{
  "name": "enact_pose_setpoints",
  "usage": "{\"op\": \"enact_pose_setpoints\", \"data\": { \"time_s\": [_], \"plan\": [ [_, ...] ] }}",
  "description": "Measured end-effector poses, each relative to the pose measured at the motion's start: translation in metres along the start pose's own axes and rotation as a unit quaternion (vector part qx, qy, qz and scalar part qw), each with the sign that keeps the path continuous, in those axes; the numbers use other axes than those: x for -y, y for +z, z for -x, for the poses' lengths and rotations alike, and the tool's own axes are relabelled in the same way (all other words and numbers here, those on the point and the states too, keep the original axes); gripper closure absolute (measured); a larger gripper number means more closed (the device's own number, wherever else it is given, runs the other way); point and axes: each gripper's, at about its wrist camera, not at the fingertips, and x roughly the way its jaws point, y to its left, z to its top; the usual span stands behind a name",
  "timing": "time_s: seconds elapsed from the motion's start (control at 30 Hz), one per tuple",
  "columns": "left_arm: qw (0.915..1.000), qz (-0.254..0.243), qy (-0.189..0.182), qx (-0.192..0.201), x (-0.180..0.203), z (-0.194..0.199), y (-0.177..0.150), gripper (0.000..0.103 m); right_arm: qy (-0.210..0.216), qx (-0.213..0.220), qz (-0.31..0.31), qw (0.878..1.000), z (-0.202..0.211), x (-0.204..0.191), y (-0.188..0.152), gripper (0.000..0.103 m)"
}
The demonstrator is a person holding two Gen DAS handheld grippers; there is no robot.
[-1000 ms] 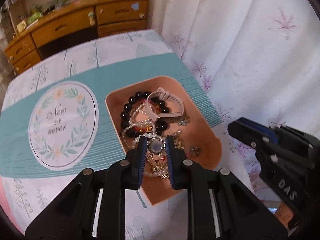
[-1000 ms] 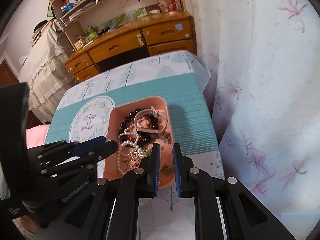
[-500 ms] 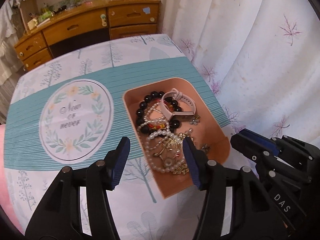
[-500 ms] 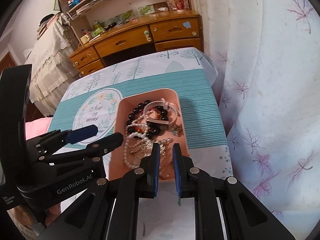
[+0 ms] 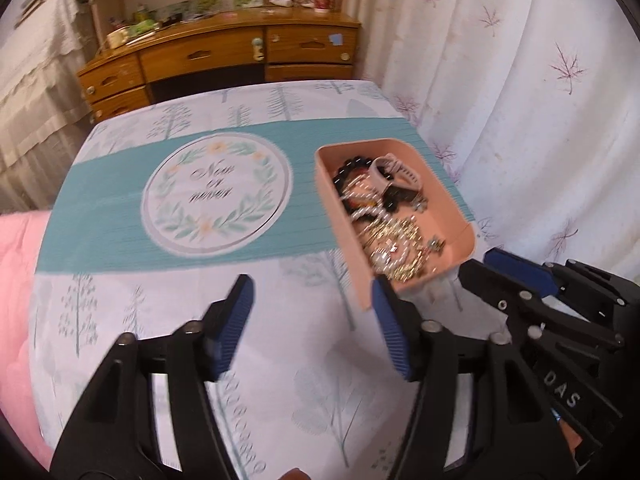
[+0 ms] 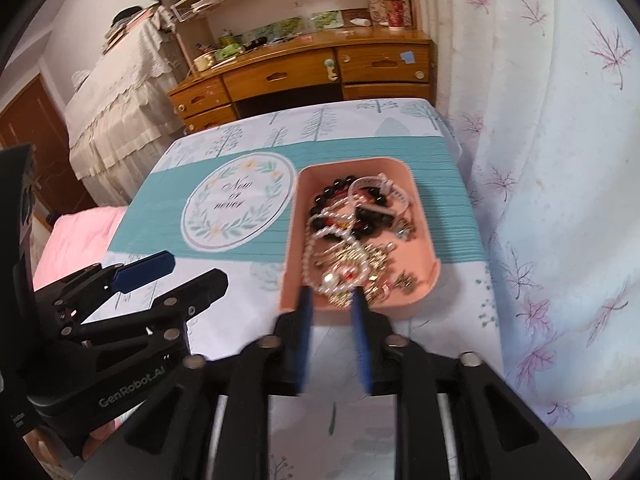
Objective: Organize jewelry
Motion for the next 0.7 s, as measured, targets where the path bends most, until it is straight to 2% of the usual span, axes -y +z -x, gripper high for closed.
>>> {"op": "enact_pose_setpoints", "data": {
  "time_s": [0.07, 0.2, 0.3, 0.4, 0.7],
  "plan": [
    [0.9998, 0.014, 0.016, 0.002, -0.008, 0.005, -0.013, 0.031, -0.001, 0.010, 0.008, 1.000, 0.004, -0.010, -0.011, 0.063],
    [0.9991, 0.036, 0.023, 0.001, -0.022, 0.012, -0.036, 0.027, -0.001, 0.014, 0.025, 1.000, 0.009, -0.027, -0.031, 0.063],
    [0.9977, 0.045, 0.051, 0.004, -0.031, 0.017, -0.052, 0.021, 0.006, 0.019, 0.025, 0.999, 0.012, -0.038, -0.044, 0.063],
    [0.9963, 0.046, 0.071, 0.013, -0.034, 0.021, -0.061, 0.021, 0.008, 0.026, 0.029, 0.999, 0.014, -0.047, -0.052, 0.063],
    [0.9934, 0.057, 0.092, 0.038, -0.039, 0.034, -0.073, 0.021, 0.009, 0.037, 0.041, 0.998, 0.021, -0.063, -0.067, 0.063]
  ]
}}
